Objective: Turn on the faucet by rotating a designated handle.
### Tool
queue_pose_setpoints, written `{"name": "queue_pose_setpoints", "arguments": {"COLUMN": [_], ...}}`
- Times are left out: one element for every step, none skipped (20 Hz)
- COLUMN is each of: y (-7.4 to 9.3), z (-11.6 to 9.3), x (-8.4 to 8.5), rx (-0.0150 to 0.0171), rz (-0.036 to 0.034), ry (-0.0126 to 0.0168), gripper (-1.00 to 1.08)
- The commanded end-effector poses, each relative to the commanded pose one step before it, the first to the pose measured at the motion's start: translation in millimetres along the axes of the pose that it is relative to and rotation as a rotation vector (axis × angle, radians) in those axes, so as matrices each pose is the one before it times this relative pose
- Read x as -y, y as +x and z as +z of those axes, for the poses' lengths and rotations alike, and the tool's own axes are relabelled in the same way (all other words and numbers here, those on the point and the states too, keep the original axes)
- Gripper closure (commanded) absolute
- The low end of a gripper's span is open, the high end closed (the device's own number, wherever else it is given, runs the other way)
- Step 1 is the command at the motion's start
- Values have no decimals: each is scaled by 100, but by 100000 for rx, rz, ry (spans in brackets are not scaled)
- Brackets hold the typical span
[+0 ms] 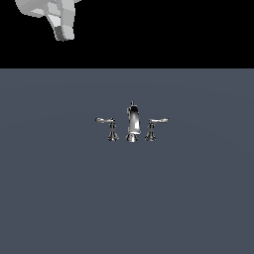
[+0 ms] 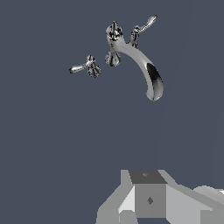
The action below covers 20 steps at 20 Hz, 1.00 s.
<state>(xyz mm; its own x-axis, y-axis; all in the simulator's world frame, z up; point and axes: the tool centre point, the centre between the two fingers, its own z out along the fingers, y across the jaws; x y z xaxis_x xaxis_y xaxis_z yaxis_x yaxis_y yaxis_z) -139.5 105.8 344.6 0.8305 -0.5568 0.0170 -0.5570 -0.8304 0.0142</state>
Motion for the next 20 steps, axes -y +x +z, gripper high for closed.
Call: {"name": "queue_pose_setpoints", "arguments": {"y": [530,211,210,210,209,209,208,208,208,207,208,208,208,208,210,211,213,215,217,220], "z": [1254,485,481,478,474,471,467,464,461,458,456,454,452,451,451,452,453,455,458,462], "x": [1185,459,456,452,449,445,442,438,435,432,429,427,425,423,422,422,422,423,425,427], "rx": [192,72,71,70,69,67,66,64,62,59,57,54,52,49,46,43,39,36,32,29], "rz": [5083,1945,1932,1919,1906,1892,1879,1866,1854,1843,1834,1825,1820,1814,1813,1814,1818,1825,1835,1849], "ry": [206,47,46,46,44,43,41,40,38,35,33,30,28,24,21,18,15,12,8,5], "gripper": [108,108,108,108,108,108,108,108,108,108,108,108,108,108,108,108,108,108,108,108]}}
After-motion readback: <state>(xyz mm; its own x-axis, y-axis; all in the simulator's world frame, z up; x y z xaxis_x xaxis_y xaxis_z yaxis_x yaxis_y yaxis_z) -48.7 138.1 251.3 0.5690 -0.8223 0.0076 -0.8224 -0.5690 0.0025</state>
